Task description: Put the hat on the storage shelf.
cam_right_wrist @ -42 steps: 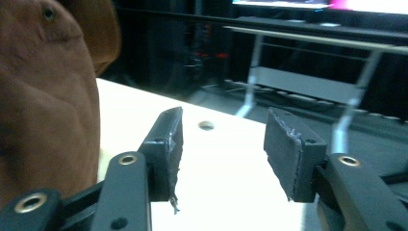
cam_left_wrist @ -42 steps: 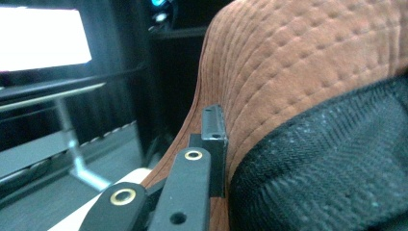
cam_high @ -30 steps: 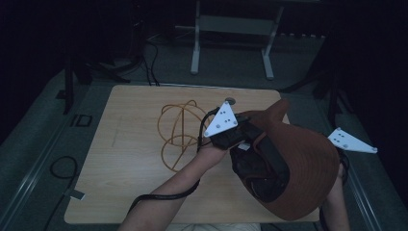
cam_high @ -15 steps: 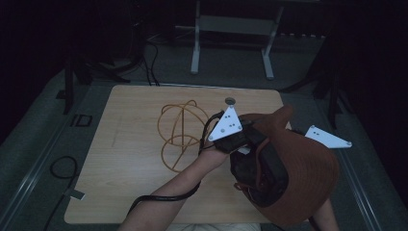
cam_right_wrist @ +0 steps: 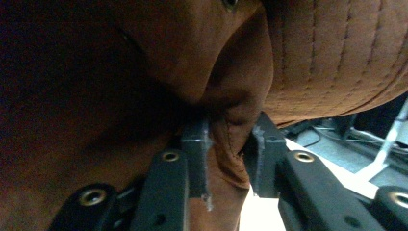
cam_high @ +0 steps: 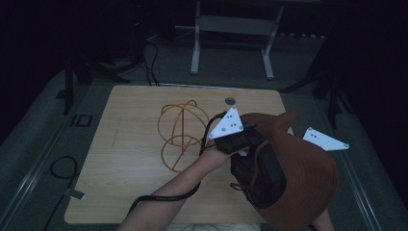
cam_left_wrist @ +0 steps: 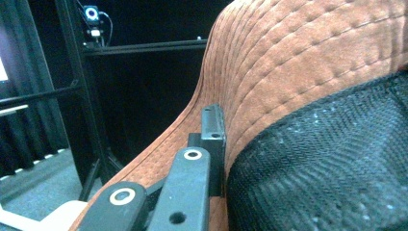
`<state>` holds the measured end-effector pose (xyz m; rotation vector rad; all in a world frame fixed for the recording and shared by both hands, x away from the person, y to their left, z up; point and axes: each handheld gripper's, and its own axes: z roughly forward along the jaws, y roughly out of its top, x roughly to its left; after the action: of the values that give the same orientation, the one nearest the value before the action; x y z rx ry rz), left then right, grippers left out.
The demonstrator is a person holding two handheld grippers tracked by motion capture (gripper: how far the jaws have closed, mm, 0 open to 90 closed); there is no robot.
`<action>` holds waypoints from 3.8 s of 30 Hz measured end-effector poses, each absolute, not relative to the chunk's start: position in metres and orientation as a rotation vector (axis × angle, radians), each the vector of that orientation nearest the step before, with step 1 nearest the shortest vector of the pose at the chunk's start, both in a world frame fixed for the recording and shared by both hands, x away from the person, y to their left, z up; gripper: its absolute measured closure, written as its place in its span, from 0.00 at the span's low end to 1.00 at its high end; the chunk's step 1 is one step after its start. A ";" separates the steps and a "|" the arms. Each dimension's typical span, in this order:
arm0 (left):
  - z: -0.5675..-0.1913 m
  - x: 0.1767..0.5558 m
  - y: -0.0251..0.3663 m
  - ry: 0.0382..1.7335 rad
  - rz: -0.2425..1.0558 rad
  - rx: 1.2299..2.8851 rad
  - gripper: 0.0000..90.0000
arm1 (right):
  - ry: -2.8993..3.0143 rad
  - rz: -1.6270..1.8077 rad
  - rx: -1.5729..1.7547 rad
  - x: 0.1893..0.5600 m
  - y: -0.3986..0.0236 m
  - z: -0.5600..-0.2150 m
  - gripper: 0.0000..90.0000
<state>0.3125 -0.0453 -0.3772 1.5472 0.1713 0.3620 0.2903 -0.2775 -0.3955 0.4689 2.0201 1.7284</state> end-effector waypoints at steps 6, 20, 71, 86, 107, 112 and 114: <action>-0.374 0.313 -0.044 0.170 0.364 1.564 0.92 | 2.026 1.758 0.485 0.290 -0.279 -0.396 0.97; -0.359 0.313 -0.020 0.272 0.474 1.633 0.48 | 1.953 1.748 0.559 0.289 -0.289 -0.387 0.97; -0.502 0.188 0.175 0.789 0.678 1.578 0.33 | 1.790 1.491 0.637 0.373 -0.172 -0.315 0.97; -0.523 0.195 0.214 0.925 0.694 1.529 0.33 | 1.979 1.463 0.560 0.390 -0.085 -0.322 0.97; -0.533 0.199 0.209 0.936 0.655 1.559 0.35 | 2.128 1.209 0.487 0.392 -0.035 -0.357 0.51; -0.534 0.200 0.212 0.952 0.638 1.543 0.35 | 2.153 1.355 0.576 0.399 -0.052 -0.358 0.44; -0.535 0.201 0.212 0.953 0.639 1.548 0.35 | 2.149 1.368 0.590 0.399 -0.056 -0.359 0.44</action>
<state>0.2006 0.2119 -0.5350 1.5478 0.9529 0.6389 0.3992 -0.0558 -0.3592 0.5904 2.1487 1.3676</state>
